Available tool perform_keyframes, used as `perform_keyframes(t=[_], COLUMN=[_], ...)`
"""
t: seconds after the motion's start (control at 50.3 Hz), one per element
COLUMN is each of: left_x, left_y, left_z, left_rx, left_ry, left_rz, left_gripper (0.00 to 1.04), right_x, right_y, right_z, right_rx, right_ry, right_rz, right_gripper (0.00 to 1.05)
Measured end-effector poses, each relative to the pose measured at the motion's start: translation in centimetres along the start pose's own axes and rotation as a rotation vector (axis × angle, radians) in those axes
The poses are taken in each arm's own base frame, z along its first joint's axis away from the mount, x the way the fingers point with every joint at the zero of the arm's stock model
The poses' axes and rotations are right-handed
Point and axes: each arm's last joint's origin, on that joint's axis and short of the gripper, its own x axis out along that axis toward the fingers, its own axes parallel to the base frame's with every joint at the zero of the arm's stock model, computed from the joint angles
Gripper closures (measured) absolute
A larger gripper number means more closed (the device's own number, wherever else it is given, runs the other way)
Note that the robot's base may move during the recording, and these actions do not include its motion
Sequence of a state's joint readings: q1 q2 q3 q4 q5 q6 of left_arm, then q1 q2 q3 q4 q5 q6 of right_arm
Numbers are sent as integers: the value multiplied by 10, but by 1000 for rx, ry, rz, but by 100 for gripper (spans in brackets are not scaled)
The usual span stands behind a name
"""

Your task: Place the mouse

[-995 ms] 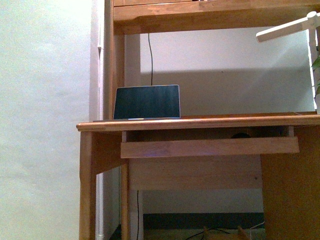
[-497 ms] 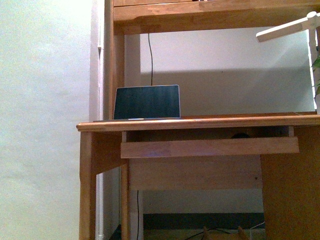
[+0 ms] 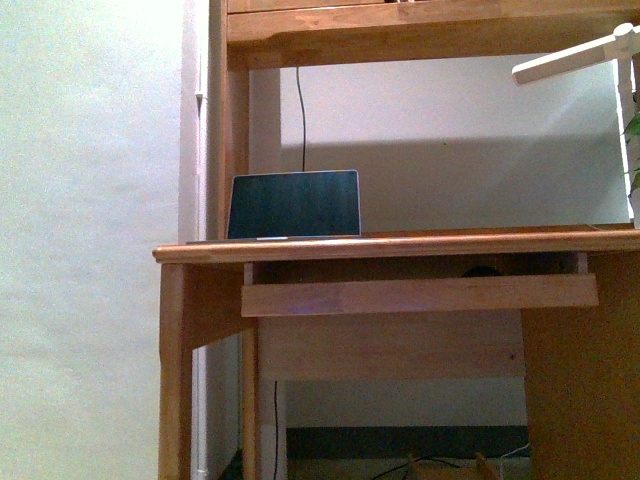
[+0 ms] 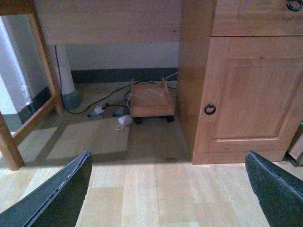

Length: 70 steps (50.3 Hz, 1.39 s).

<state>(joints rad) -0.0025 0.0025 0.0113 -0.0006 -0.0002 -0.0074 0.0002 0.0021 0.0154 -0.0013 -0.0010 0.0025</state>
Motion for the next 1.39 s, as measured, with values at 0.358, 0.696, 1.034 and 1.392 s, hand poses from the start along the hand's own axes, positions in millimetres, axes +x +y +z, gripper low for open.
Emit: perform_keyframes(t=[0.358,0.696,1.034,1.392], left_x=[0,0,0,0], left_y=[0,0,0,0], left_z=[0,0,0,0], left_rx=[0,0,0,0], left_ry=[0,0,0,0], left_rz=[0,0,0,0], left_gripper=[8,8,8,8], right_x=[0,0,0,0], right_y=[0,0,0,0], right_z=[0,0,0,0], right_rx=[0,0,0,0], right_ry=[0,0,0,0], right_rz=[0,0,0,0], right_gripper=[7,7,7,7])
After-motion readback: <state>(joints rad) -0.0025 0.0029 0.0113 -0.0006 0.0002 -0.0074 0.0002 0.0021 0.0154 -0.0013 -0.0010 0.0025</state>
